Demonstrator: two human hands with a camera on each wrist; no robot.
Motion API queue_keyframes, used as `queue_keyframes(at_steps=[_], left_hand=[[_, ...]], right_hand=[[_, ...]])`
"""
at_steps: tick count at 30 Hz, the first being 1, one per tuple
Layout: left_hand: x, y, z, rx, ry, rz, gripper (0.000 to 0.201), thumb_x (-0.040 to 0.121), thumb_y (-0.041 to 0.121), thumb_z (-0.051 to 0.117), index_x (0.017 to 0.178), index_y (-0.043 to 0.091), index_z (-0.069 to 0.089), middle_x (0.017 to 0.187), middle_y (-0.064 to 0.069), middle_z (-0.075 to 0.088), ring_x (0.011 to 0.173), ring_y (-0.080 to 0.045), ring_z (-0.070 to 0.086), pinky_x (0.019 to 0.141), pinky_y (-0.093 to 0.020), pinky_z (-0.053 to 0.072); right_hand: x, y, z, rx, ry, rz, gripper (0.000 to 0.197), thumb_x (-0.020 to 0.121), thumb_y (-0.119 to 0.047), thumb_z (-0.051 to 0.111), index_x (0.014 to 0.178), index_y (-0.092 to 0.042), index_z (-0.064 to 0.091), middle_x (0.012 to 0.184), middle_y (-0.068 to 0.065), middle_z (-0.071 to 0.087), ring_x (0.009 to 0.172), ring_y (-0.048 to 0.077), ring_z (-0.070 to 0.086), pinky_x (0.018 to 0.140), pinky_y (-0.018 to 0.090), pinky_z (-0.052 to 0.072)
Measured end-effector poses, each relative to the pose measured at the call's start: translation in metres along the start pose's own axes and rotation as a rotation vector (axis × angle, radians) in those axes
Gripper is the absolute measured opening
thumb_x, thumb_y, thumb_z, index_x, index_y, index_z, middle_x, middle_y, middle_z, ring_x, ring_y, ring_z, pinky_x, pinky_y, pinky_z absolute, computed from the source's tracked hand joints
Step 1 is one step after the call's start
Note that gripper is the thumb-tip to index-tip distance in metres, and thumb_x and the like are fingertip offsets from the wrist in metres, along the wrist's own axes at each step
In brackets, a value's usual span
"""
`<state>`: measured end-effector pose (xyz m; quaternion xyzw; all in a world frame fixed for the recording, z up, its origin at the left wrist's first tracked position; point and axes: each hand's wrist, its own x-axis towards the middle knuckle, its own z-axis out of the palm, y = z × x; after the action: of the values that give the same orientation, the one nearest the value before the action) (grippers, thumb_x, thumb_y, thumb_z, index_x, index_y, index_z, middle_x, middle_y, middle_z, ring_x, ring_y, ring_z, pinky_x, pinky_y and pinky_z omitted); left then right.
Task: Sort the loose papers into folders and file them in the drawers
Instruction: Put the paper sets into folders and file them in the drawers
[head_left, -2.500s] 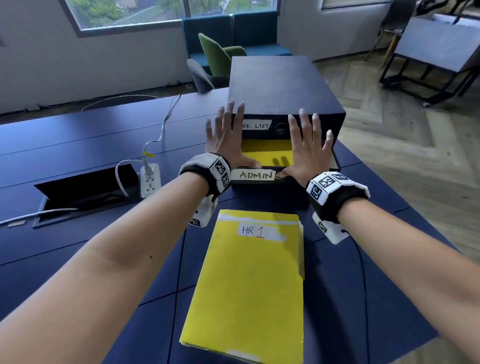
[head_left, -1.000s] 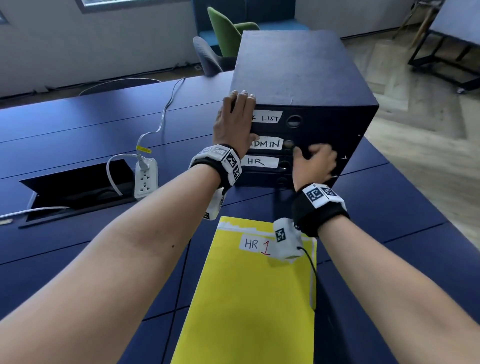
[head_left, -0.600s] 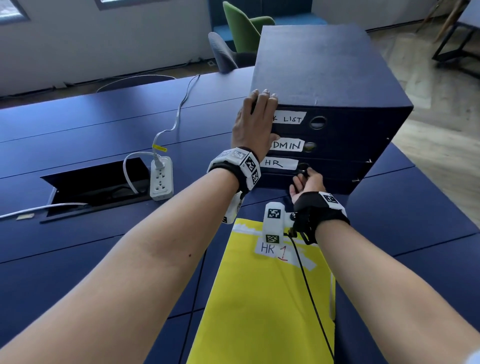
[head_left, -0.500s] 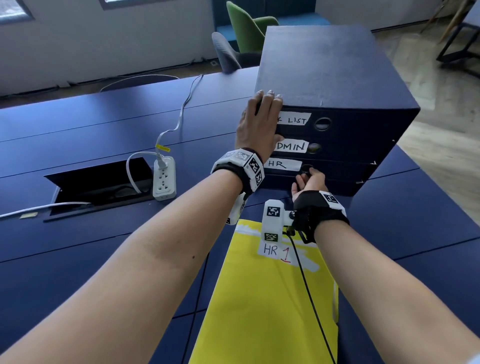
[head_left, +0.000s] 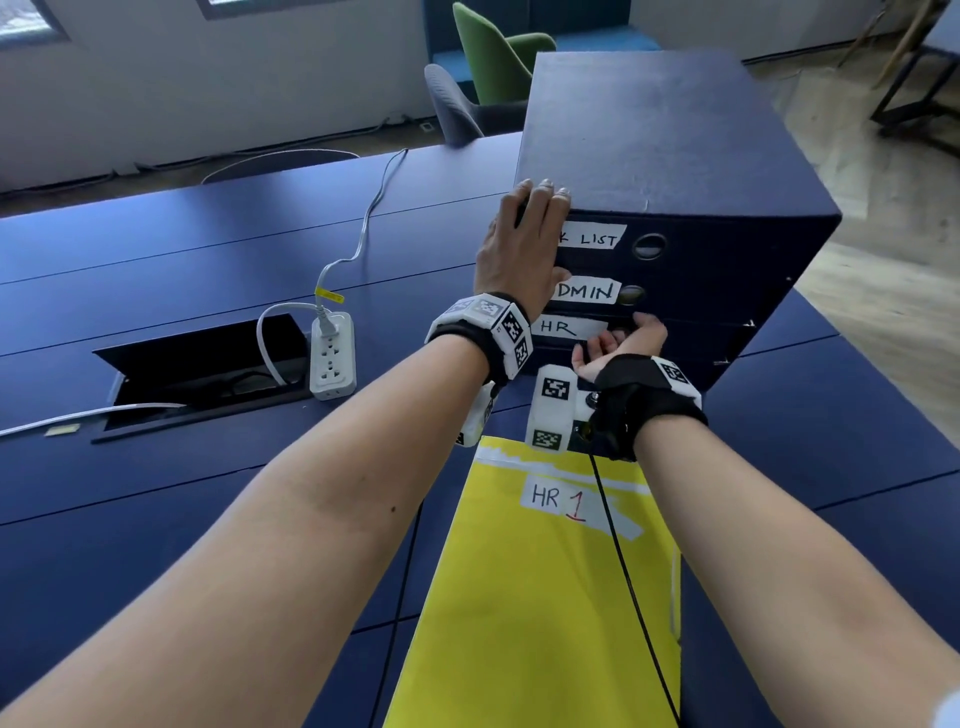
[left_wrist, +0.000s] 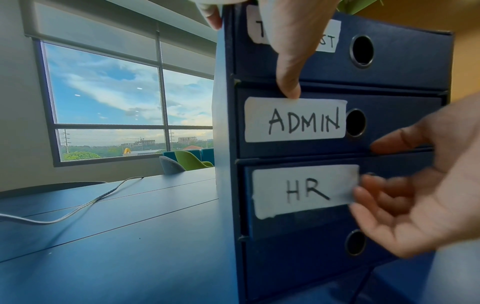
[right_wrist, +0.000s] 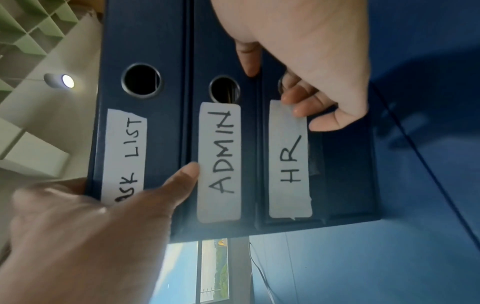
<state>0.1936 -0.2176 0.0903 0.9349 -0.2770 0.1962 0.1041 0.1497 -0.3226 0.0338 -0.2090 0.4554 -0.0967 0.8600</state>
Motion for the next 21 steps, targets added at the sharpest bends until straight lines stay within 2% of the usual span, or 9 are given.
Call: queue_keyframes(at_steps=[2, 4, 8, 11, 13, 15, 17, 20, 21], left_hand=[[0.001, -0.001, 0.0, -0.001, 0.013, 0.008, 0.081, 0.075, 0.036, 0.073, 0.14, 0.01, 0.033, 0.145, -0.004, 0.034, 0.136, -0.025, 0.026, 0.107, -0.033, 0.033], [0.0, -0.002, 0.0, 0.0, 0.009, 0.011, 0.081, 0.075, 0.035, 0.073, 0.14, 0.01, 0.032, 0.145, -0.003, 0.033, 0.137, -0.024, 0.025, 0.107, -0.033, 0.033], [-0.001, -0.002, -0.005, -0.032, -0.035, 0.023, 0.08, 0.078, 0.033, 0.071, 0.142, 0.01, 0.028, 0.148, -0.004, 0.028, 0.14, -0.024, 0.019, 0.107, -0.032, 0.033], [-0.013, -0.003, -0.01, -0.128, -0.027, 0.034, 0.076, 0.08, 0.029, 0.07, 0.141, 0.009, 0.03, 0.151, -0.007, 0.024, 0.143, -0.026, 0.014, 0.112, -0.035, 0.026], [-0.032, -0.002, -0.007, -0.214, 0.022, -0.019, 0.07, 0.081, 0.026, 0.068, 0.139, 0.007, 0.034, 0.151, -0.012, 0.023, 0.141, -0.03, 0.017, 0.113, -0.037, 0.021], [-0.056, -0.001, 0.001, -0.326, 0.03, -0.159, 0.068, 0.081, 0.024, 0.067, 0.137, 0.006, 0.035, 0.147, -0.017, 0.023, 0.136, -0.034, 0.024, 0.111, -0.04, 0.025], [-0.08, -0.002, 0.011, -0.498, -0.114, -0.349, 0.066, 0.084, 0.025, 0.065, 0.138, 0.007, 0.031, 0.14, -0.018, 0.026, 0.129, -0.033, 0.032, 0.107, -0.04, 0.032], [-0.109, -0.005, 0.02, -0.698, -0.514, -0.613, 0.062, 0.092, 0.034, 0.053, 0.141, 0.015, 0.023, 0.134, -0.021, 0.04, 0.114, -0.032, 0.05, 0.096, -0.035, 0.04], [-0.115, -0.006, 0.021, -0.739, -0.589, -0.653, 0.059, 0.093, 0.035, 0.049, 0.142, 0.018, 0.022, 0.13, -0.022, 0.047, 0.105, -0.031, 0.056, 0.09, -0.034, 0.044]], right_hand=[[-0.001, 0.001, -0.007, -0.015, 0.025, -0.001, 0.032, 0.085, -0.042, 0.051, 0.079, -0.012, 0.043, 0.08, 0.0, 0.044, 0.074, 0.014, 0.045, 0.08, 0.033, 0.035], [-0.005, 0.008, -0.018, -0.027, 0.066, -0.016, 0.036, 0.084, -0.045, 0.053, 0.075, -0.012, 0.042, 0.077, 0.0, 0.042, 0.072, 0.014, 0.044, 0.08, 0.033, 0.035], [-0.018, 0.022, -0.039, -0.05, 0.119, -0.063, 0.037, 0.085, -0.042, 0.055, 0.068, -0.013, 0.04, 0.069, -0.001, 0.041, 0.064, 0.014, 0.042, 0.064, 0.027, 0.034], [-0.028, 0.029, -0.056, -0.081, 0.158, -0.102, 0.036, 0.083, -0.042, 0.056, 0.066, -0.014, 0.04, 0.063, -0.002, 0.041, 0.06, 0.014, 0.041, 0.06, 0.026, 0.031], [-0.035, 0.033, -0.068, -0.107, 0.176, -0.124, 0.035, 0.083, -0.041, 0.056, 0.066, -0.014, 0.042, 0.062, -0.002, 0.042, 0.059, 0.013, 0.043, 0.061, 0.026, 0.031], [-0.043, 0.039, -0.078, -0.121, 0.191, -0.15, 0.035, 0.082, -0.04, 0.056, 0.064, -0.014, 0.041, 0.06, -0.002, 0.042, 0.057, 0.014, 0.043, 0.059, 0.025, 0.03], [-0.051, 0.045, -0.087, -0.103, 0.214, -0.185, 0.036, 0.082, -0.036, 0.057, 0.06, -0.015, 0.039, 0.056, -0.001, 0.04, 0.051, 0.014, 0.04, 0.053, 0.023, 0.027], [-0.061, 0.051, -0.1, -0.094, 0.249, -0.206, 0.035, 0.08, -0.035, 0.059, 0.059, -0.015, 0.04, 0.054, -0.001, 0.041, 0.049, 0.014, 0.041, 0.049, 0.021, 0.026], [-0.066, 0.053, -0.105, -0.099, 0.257, -0.202, 0.034, 0.08, -0.036, 0.06, 0.06, -0.014, 0.042, 0.055, -0.002, 0.043, 0.051, 0.014, 0.042, 0.049, 0.022, 0.027]])
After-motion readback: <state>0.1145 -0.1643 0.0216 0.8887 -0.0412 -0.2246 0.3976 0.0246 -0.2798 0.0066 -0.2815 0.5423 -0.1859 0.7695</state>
